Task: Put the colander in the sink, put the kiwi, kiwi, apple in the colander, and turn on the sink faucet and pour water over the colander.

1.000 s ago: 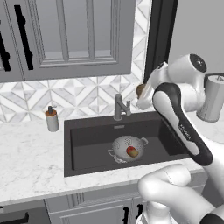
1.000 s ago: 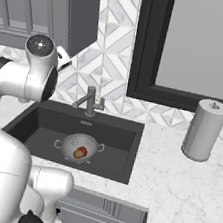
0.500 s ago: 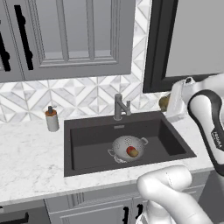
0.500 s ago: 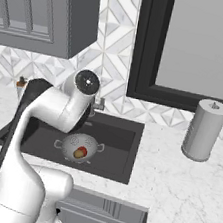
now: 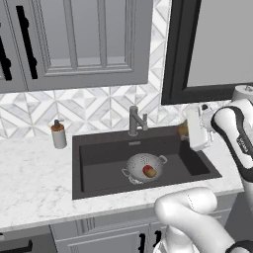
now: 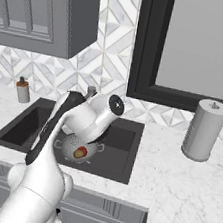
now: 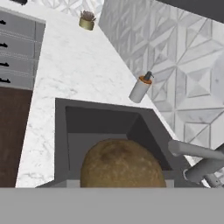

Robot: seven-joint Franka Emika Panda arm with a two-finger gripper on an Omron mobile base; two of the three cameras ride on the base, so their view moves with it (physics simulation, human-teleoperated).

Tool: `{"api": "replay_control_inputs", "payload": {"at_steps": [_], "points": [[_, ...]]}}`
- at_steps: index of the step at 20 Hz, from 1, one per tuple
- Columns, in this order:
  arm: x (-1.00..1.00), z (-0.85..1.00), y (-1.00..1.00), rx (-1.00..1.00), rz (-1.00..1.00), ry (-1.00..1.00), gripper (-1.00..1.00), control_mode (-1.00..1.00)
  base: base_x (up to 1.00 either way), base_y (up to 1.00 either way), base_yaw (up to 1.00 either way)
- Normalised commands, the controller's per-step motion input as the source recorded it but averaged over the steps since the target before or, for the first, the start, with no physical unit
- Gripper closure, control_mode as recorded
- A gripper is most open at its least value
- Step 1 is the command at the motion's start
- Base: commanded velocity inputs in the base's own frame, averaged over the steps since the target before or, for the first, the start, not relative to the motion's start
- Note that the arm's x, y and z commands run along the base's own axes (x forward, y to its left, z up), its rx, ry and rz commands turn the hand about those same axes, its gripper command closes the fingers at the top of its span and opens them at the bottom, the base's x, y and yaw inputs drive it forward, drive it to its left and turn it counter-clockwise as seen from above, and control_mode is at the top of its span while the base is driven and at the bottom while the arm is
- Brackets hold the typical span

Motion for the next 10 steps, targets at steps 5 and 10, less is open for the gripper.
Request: {"api": "replay_control_inputs", "payload": {"at_steps": [5, 10], "points": [[0.62, -0.76, 0.14, -0.10, 0.09, 0.08, 1.00, -1.00, 0.00, 0.00, 0.00], [0.54, -0.67, 0.25, -0.11, 0.00, 0.05, 1.00, -1.00, 0.00, 0.00, 0.00]]}}
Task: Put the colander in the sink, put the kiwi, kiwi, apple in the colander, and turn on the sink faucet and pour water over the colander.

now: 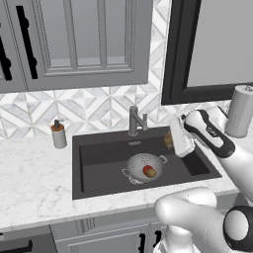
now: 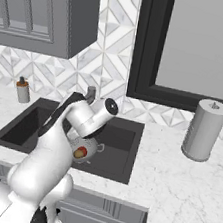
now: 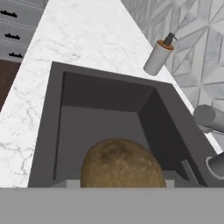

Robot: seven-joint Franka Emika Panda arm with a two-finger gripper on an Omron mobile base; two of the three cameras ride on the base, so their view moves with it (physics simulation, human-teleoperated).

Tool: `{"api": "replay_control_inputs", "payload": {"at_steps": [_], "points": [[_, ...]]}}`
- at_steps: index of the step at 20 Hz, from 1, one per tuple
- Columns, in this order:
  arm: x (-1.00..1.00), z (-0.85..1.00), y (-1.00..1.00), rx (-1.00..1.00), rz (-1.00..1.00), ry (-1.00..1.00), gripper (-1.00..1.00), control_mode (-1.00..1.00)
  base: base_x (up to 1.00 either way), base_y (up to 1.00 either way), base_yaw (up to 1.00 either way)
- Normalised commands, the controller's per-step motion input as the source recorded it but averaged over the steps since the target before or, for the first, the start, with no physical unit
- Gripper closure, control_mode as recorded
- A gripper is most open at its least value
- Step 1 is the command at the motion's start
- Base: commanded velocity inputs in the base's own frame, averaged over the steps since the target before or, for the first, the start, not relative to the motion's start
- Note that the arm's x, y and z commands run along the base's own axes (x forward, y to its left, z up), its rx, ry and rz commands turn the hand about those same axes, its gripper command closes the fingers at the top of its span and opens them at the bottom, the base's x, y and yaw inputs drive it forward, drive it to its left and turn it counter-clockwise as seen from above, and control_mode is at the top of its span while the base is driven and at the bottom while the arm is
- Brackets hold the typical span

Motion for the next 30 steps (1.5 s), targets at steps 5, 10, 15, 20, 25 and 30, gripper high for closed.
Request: {"api": "replay_control_inputs", "payload": {"at_steps": [5, 10, 15, 20, 25, 30], "points": [[0.30, -0.68, 0.02, -0.01, 0.00, -0.01, 1.00, -1.00, 0.00, 0.00, 0.00], [0.35, -0.62, 0.00, 0.00, 0.00, 0.00, 1.00, -1.00, 0.00, 0.00, 0.00], [0.36, -0.62, -0.01, 0.00, 0.00, 0.00, 1.00, -1.00, 0.00, 0.00, 0.00], [0.39, -0.64, 0.00, 0.00, 0.00, 0.00, 1.00, -1.00, 0.00, 0.00, 0.00], [0.39, -0.62, 0.00, 0.00, 0.00, 0.00, 1.00, -1.00, 0.00, 0.00, 0.00], [0.36, -0.55, 0.00, 0.00, 0.00, 0.00, 1.00, -1.00, 0.00, 0.00, 0.00]]}}
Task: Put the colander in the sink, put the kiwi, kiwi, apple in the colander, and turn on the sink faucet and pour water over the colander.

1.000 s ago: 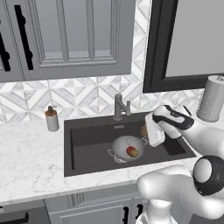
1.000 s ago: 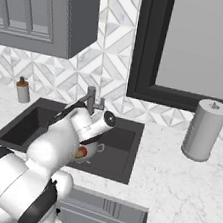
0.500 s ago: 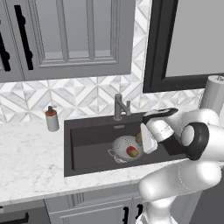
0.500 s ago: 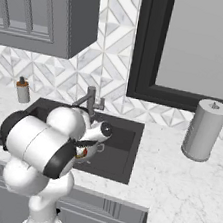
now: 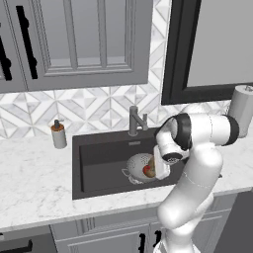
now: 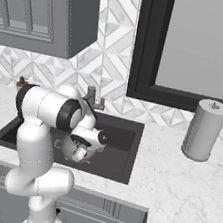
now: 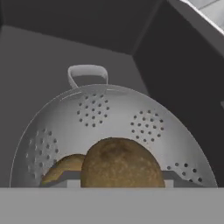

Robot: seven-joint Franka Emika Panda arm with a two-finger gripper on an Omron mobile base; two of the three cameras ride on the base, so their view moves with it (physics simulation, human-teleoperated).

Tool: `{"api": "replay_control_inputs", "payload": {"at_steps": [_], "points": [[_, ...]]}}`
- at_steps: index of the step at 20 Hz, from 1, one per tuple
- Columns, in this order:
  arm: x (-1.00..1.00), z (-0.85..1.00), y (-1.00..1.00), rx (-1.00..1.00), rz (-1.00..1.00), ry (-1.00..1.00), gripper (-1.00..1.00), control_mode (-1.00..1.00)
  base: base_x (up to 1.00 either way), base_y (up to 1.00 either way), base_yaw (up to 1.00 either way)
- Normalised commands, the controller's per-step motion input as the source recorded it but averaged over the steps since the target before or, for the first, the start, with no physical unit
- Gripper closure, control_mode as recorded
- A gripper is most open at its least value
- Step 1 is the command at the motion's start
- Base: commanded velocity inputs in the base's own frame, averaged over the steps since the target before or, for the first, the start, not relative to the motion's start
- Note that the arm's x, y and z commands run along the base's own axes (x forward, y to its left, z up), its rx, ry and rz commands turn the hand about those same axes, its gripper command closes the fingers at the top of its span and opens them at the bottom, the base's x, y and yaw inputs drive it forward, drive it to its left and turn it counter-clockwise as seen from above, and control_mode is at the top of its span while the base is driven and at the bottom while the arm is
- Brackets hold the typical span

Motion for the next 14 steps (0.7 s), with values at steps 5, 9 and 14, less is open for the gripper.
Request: {"api": "replay_control_inputs", "payload": {"at_steps": [5, 9, 14], "points": [[0.14, -0.38, -0.07, 0.01, 0.00, 0.00, 1.00, -1.00, 0.00, 0.00, 0.00], [0.07, -0.25, -0.10, 0.05, 0.00, -0.01, -1.00, -1.00, 0.00, 0.00, 0.00], [0.00, -0.02, -0.14, 0.14, 0.00, -0.08, -1.00, -1.00, 0.00, 0.00, 0.00]]}}
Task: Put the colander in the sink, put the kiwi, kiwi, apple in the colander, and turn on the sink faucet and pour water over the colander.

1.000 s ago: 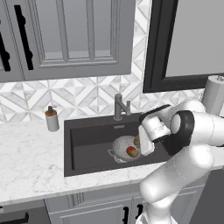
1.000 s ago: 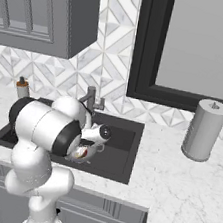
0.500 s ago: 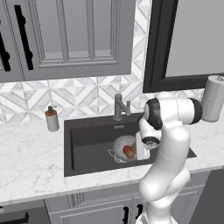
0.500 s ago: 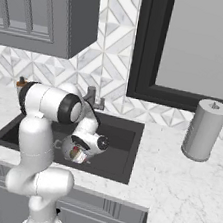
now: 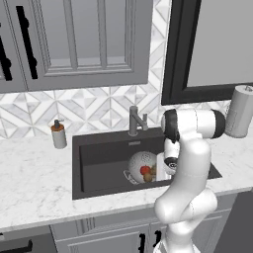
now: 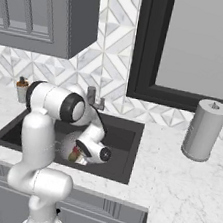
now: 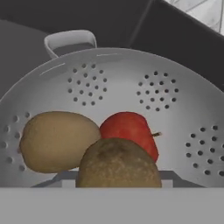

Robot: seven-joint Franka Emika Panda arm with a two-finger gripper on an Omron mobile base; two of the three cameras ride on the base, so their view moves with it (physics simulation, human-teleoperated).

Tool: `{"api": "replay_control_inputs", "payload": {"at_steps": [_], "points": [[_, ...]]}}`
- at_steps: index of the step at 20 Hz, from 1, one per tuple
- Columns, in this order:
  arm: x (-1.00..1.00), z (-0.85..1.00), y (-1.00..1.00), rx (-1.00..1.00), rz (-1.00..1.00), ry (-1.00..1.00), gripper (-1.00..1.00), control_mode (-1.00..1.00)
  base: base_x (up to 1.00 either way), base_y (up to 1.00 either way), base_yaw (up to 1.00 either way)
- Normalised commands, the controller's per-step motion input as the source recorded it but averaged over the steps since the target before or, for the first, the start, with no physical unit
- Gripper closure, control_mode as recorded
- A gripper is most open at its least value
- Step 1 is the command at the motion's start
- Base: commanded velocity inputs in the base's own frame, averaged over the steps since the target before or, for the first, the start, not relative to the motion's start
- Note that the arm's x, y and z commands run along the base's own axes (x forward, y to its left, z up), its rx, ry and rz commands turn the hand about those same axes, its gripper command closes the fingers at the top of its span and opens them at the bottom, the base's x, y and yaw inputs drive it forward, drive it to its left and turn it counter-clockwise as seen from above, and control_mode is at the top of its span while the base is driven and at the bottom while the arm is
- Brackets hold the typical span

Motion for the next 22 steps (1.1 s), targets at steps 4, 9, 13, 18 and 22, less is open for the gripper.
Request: {"api": "replay_control_inputs", "payload": {"at_steps": [4, 9, 13, 18, 22], "points": [[0.00, 0.01, -0.06, 0.16, 0.00, -0.06, -1.00, -1.00, 0.00, 0.00, 0.00], [0.00, 0.37, -0.02, 0.18, -0.01, -0.02, -1.00, -1.00, 0.00, 0.00, 0.00], [0.08, 0.95, 0.02, 0.15, 0.00, -0.01, -1.00, -1.00, 0.00, 0.00, 0.00], [0.05, 1.00, 0.04, 0.06, -0.01, 0.00, -1.00, -1.00, 0.00, 0.00, 0.00], [-0.12, 0.87, -0.09, 0.03, -0.14, 0.00, -1.00, -1.00, 0.00, 0.00, 0.00]]}}
